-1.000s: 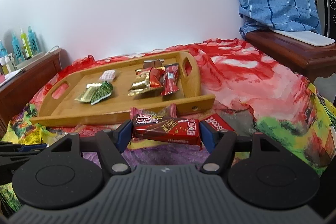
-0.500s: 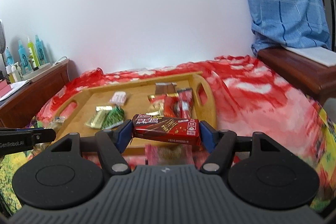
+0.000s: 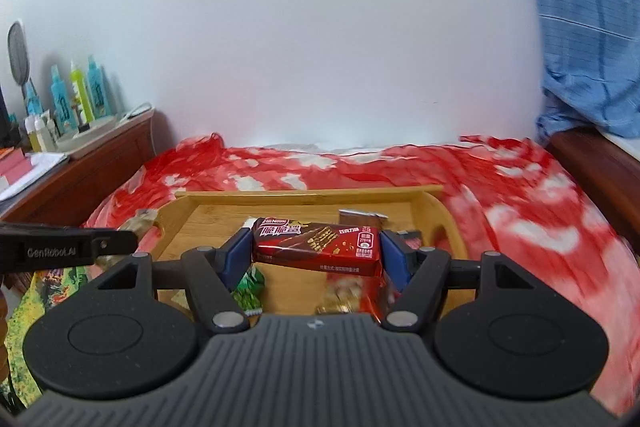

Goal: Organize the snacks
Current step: 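Carry the cookie and red chocolate bar over the tray and lower them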

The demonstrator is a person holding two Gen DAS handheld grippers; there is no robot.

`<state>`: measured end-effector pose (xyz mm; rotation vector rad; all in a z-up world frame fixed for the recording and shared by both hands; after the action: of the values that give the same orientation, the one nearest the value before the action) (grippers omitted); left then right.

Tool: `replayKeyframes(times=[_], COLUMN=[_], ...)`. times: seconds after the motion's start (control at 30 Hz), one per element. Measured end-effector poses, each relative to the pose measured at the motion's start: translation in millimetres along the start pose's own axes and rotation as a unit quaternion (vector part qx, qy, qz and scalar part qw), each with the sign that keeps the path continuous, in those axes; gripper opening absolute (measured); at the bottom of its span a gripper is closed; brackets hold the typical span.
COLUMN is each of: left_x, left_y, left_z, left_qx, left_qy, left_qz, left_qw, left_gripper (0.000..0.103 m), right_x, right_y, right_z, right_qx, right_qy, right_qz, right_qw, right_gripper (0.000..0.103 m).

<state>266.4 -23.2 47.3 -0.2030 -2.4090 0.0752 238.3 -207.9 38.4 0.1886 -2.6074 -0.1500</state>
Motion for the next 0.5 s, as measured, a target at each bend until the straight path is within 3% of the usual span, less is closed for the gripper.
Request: replayKeyframes(times=[0.2, 0.33, 0.5], left_x=[-37, -60, -85], left_y=[8, 14, 17], left_z=[-16, -19, -13], left_qx=[-0.008, -0.014, -0.007], left_qy=[0.018, 0.033, 0.055], left_qz=[-0.012, -0.021, -0.019], left_qw=[0.9997, 0.9991, 0.9983], left_gripper=[0.02, 0.02, 0.02], right_x=[-44, -69, -96], right_y=[10, 20, 28], right_z=[-12, -8, 4], right_qx=[0.017, 0.067, 0.083], right_qy=[0.038, 0.059, 0.096], right_qz=[-0.012, -0.006, -0.012], right_qw=[0.999, 0.996, 0.992], right_gripper=[0.07, 0.07, 0.07])
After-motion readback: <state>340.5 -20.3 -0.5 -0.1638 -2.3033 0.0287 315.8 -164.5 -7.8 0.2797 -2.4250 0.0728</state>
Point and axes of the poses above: each gripper's, at about its wrist camera, not at the fingertips, and x roughly against the way its jaws point, y to its left, z to its underside, the point moved 10 cm from there along -x, roughly the way its jaws point, and after that the axes turned 4 degrees about y, right-handed, at the moved point
